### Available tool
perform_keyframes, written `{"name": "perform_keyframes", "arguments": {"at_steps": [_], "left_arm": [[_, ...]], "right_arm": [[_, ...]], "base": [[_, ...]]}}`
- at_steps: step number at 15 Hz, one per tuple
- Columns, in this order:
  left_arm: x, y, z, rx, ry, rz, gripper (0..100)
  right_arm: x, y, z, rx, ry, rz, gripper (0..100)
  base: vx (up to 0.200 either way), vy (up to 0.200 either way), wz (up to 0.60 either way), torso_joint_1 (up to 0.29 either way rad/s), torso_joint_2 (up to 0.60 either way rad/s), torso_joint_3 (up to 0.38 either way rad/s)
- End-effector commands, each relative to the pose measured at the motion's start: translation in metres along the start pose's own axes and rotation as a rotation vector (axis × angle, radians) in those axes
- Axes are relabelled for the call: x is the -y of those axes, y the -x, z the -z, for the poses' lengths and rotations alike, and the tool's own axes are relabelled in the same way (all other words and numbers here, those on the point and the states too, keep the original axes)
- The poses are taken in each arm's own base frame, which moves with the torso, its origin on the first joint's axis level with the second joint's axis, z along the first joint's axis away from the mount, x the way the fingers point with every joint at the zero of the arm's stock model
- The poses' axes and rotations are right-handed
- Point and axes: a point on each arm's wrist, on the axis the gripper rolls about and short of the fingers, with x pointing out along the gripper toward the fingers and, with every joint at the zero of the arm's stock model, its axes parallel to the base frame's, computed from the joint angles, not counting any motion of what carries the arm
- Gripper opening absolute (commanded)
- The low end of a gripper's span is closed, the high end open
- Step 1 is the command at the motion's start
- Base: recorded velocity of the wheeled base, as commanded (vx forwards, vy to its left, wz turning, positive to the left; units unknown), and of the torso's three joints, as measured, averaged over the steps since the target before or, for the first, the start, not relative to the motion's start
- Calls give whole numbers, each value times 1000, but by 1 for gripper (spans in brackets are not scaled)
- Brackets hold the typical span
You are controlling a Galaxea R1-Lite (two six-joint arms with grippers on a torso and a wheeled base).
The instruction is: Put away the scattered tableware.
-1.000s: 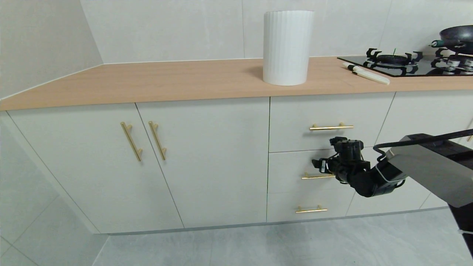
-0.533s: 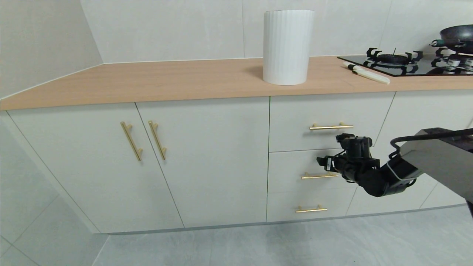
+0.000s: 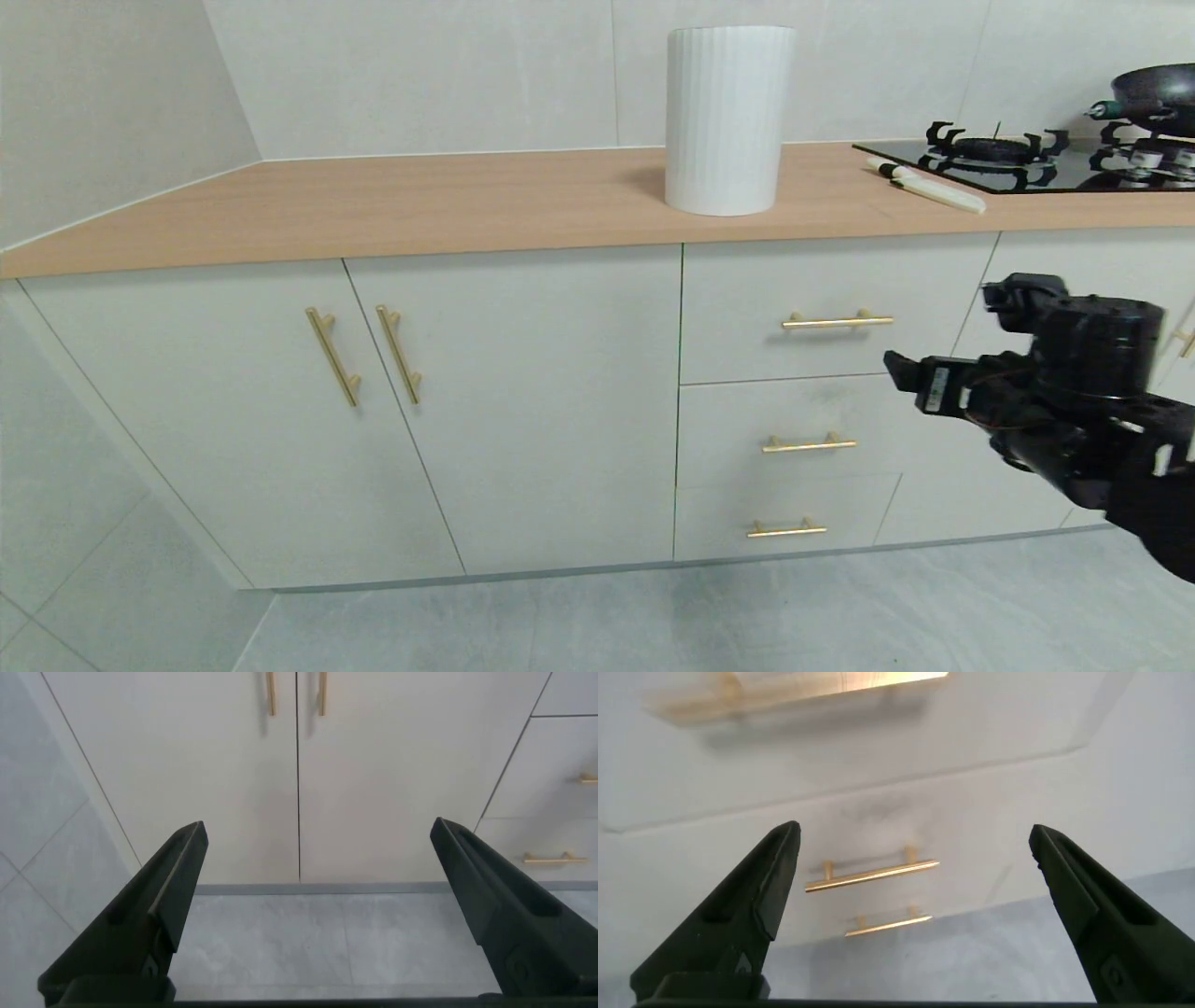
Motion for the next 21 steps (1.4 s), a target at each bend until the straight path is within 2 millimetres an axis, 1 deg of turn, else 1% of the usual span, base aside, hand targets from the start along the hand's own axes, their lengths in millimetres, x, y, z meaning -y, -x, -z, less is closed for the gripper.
{"name": "perform_keyframes", "arguments": {"at_steps": [1,2,3,4,6,7,8,10,11,12,15,16,18,19,20,21], "left_arm": [[0,0,0,1,0,-1,100],[0,0,0,-1,0,-1,100],[0,0,0,-1,0,-1,100],[0,0,0,1,2,-1,100],[0,0,0,-1,0,-1,100],[0,0,0,1,2,-1,100],[0,0,0,1,0,-1,100],[0,0,0,1,0,-1,100],[0,0,0,1,0,-1,100],[0,0,0,-1,0,-1,100],[0,0,0,1,0,-1,100],[0,0,0,1,0,-1,100],[0,0,0,1,0,-1,100],[0,0,0,1,0,-1,100],[0,0,0,-1,0,-1,100],[0,0,0,1,0,-1,100]], "right_arm": [[53,127,-15,198,13,36,100],[63,147,-12,231,41,49,100],[81,180,-11,294,101,84,100],[93,203,-12,323,121,122,100],[113,240,-9,317,144,237,100],[118,251,-8,321,145,267,100],[127,278,2,317,148,334,100],[135,306,23,355,132,351,100],[137,313,34,347,134,353,100],[138,315,40,342,127,362,100],[136,321,44,378,75,411,100],[136,325,52,401,72,426,100],[135,314,65,370,72,416,100],[132,297,83,349,69,313,100],[129,286,97,337,94,189,100],[127,281,104,335,107,128,100]], "base": [[0,0,0,0,0,0],[0,0,0,0,0,0],[0,0,0,0,0,0],[0,0,0,0,0,0],[0,0,0,0,0,0],[0,0,0,0,0,0],[0,0,0,0,0,0],[0,0,0,0,0,0],[0,0,0,0,0,0],[0,0,0,0,0,0],[0,0,0,0,0,0],[0,0,0,0,0,0],[0,0,0,0,0,0],[0,0,0,0,0,0],[0,0,0,0,0,0],[0,0,0,0,0,0]]}}
